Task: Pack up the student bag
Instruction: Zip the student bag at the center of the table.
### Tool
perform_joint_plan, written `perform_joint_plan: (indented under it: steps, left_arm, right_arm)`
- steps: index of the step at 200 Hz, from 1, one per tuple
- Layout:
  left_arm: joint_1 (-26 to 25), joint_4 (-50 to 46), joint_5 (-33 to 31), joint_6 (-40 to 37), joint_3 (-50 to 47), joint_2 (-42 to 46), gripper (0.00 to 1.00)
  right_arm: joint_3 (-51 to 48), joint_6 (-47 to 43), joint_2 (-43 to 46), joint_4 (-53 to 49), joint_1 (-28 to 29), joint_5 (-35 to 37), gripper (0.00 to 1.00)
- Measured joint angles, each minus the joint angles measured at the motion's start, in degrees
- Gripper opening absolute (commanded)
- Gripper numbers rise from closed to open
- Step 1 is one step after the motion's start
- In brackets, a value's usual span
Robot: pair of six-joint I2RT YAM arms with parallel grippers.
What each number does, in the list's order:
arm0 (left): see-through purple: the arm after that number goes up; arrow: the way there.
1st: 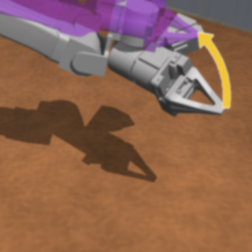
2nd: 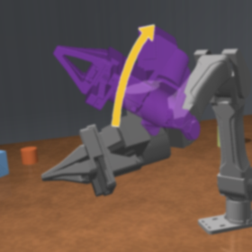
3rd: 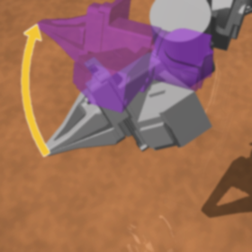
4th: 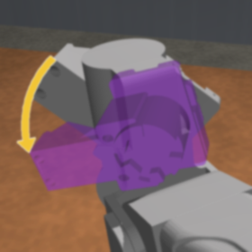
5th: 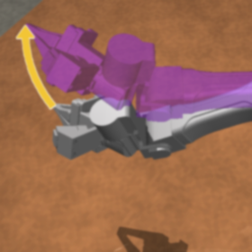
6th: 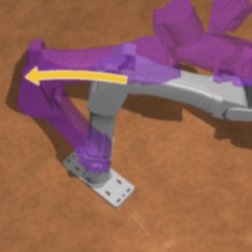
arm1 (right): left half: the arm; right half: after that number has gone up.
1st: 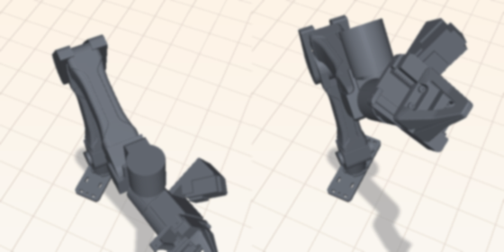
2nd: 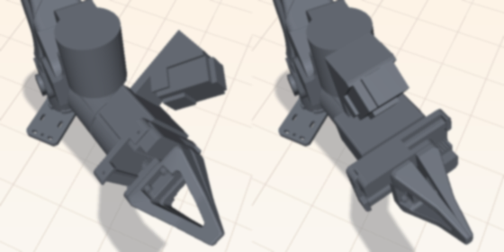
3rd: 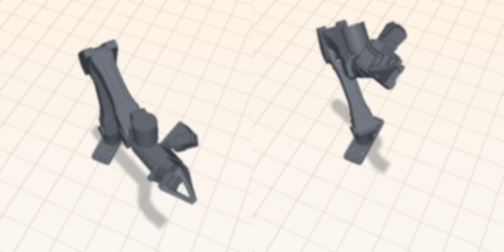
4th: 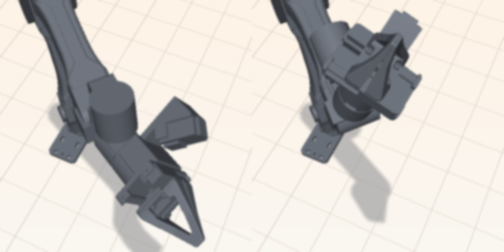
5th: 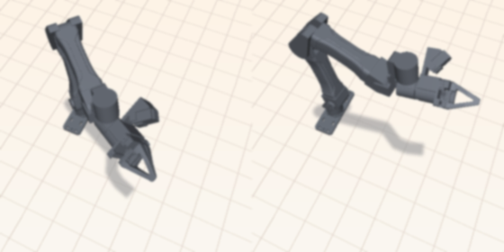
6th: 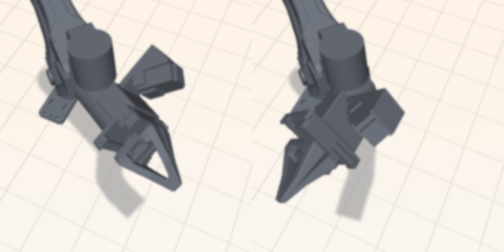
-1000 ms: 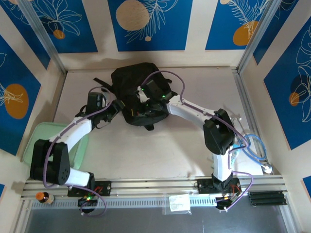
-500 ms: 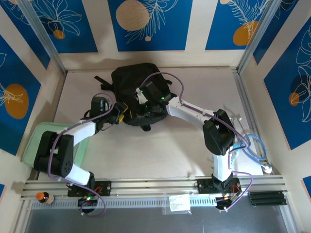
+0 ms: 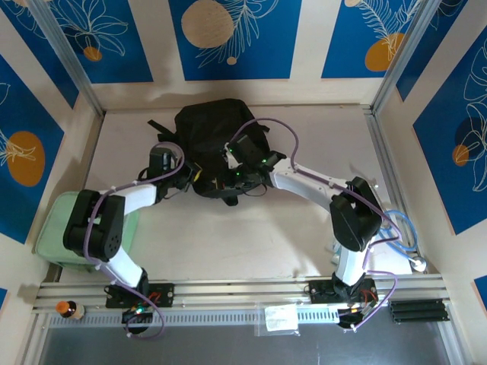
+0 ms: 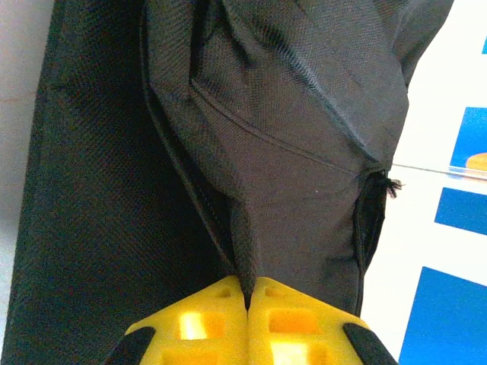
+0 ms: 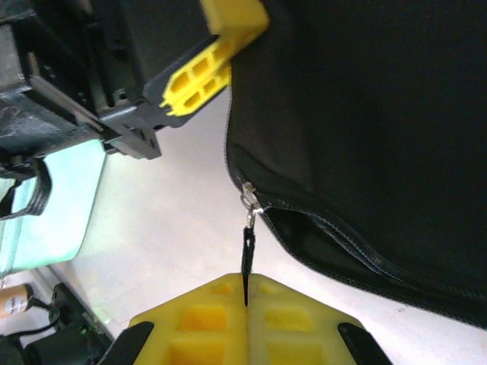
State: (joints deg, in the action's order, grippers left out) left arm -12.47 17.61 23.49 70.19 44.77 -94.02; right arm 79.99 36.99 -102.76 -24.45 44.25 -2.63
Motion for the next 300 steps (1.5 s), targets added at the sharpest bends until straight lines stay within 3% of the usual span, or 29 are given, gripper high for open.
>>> perform_joint_plan:
  steps: [131, 180, 224, 261, 300]
  left_arm:
    - [-0.2, -3.2, 1.6, -4.7, 2.5, -2.5, 0.0]
    - [-0.3, -4.7, 3.1, -6.8, 5.1, -3.4, 0.0]
    - [-0.2, -10.7, 2.6, -11.7, 10.2, -4.7, 0.0]
    - [2.3, -14.7, -2.2, -15.6, 11.8, -4.6, 0.43]
    - [5.5, -23.3, -7.5, -19.1, 9.3, 2.4, 0.61]
  right_arm:
    - [-14.6, 11.8, 11.9, 1.3, -4.1, 11.6, 0.0]
    - [-14.9, 7.0, 15.1, 3.3, -2.7, 12.7, 0.0]
    - [-13.7, 0.3, 14.4, 5.9, -1.8, 5.9, 0.0]
    - [-7.6, -1.7, 8.1, 7.1, -0.6, 0.8, 0.0]
    - [-1.2, -2.1, 0.6, 7.5, 0.6, -4.5, 0.0]
